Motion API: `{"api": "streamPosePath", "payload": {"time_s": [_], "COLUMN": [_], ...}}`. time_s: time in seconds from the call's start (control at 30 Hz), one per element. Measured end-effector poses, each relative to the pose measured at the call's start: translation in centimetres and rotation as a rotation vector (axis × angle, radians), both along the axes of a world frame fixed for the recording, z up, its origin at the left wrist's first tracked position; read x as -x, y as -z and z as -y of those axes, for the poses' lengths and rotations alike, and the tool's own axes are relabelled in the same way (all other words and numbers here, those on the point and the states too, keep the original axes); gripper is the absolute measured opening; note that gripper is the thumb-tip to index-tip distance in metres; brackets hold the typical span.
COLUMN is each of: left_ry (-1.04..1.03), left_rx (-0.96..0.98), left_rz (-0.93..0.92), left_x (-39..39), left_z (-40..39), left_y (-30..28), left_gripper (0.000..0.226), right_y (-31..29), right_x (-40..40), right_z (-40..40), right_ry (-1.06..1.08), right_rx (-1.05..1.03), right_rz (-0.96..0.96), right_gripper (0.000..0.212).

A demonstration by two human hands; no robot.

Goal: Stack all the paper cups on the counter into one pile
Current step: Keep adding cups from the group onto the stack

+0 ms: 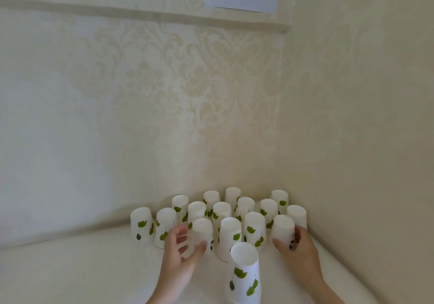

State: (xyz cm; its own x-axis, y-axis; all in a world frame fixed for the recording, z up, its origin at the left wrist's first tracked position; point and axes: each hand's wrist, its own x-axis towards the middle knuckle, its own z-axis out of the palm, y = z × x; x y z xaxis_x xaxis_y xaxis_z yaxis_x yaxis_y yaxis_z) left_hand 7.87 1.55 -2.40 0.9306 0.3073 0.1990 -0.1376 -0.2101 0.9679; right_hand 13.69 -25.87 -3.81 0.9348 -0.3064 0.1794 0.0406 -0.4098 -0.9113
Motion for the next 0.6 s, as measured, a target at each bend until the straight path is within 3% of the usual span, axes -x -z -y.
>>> {"api": "streamPosePath", "payload": {"time_s": [0.13, 0.23, 0.37, 0.5, 0.6], "left_ry": [-0.048, -0.066, -0.087, -0.130, -0.036], "left_rx": [-0.142, -0.122, -0.111, 0.112, 0.186], "left_rz": [-0.046, -0.059, -0.076, 0.096, 0.230], "left_x": [-2.3, -3.3, -2.6, 0.2, 2.4], "left_z": [0.5, 1.2, 1.0, 0.5, 1.3], "left_y": [0.9, 0.7, -0.2, -5.2, -10.3], "left_gripper": [0.087, 0.077, 0.065, 0.052, 0.053], "right_y": [0.2, -0.4, -2.9, -8.0, -10.2], "right_x": [1.0, 2.3, 4.3, 6.8, 8.3], "right_z": [0.9, 1.6, 1.6, -0.5, -3.2], "right_ry": [0.002, 0.014, -0.016, -0.234, -0.400], "right_rx": [0.027, 0.015, -0.070, -0.179, -0.099], "right_rz": [0.001, -0.002, 0.056, 0.172, 0.203], "right_gripper": [0.069, 0.075, 0.067, 0.038, 0.043]}}
